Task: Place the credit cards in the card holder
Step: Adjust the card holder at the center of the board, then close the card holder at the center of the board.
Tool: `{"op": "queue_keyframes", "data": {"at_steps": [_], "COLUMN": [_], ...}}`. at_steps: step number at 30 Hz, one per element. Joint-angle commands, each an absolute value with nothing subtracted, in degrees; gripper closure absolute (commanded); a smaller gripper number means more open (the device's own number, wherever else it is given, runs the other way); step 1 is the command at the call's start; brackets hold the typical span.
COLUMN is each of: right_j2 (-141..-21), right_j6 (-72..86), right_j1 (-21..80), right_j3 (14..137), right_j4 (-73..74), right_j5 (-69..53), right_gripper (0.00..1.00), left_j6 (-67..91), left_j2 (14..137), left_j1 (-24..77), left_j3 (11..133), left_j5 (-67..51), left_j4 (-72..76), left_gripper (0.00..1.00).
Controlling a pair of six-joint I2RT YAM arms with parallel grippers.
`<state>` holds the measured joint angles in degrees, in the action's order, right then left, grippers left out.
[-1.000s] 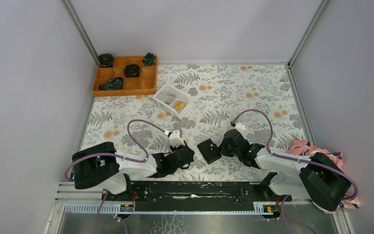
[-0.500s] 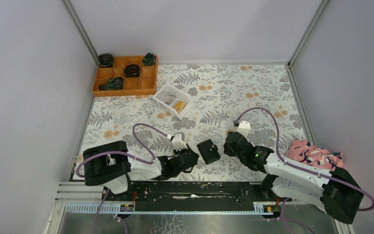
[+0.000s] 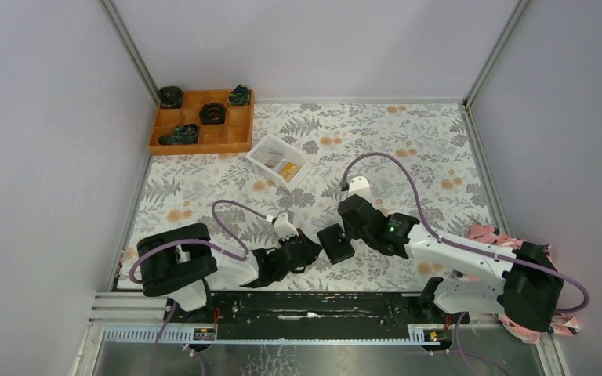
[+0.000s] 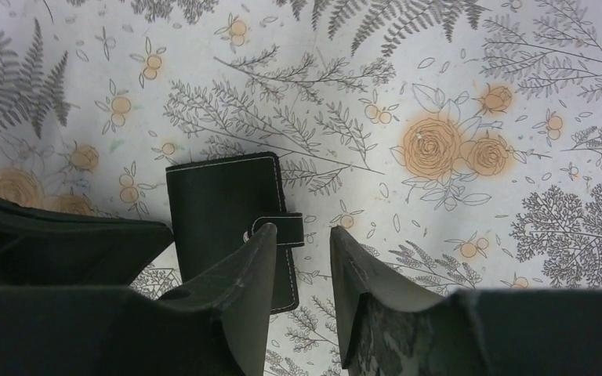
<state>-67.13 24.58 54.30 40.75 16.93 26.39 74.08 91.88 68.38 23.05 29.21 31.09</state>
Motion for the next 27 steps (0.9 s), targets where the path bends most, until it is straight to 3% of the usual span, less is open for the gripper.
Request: {"op": "queue_keyframes", "data": {"at_steps": [1,27], "right_j2": [-71.5,-85.3], "right_j6": [22.1,22.7], "right_j1": [56.6,61.6], "right_j3": [45.7,50.1], "right_j4": [20.7,22.7], "right_j5": [27.9,31.4], "right_gripper": [0.61,0.59], "left_j6": [73.8,74.1], "left_j2": [94.0,95.4], "left_j1": [67.2,65.5], "left_j3": [20.8,19.0], "left_j5": [27.2,25.2], "left_j4": [30.7,34.5], "left_gripper": [0.88,0.88]}}
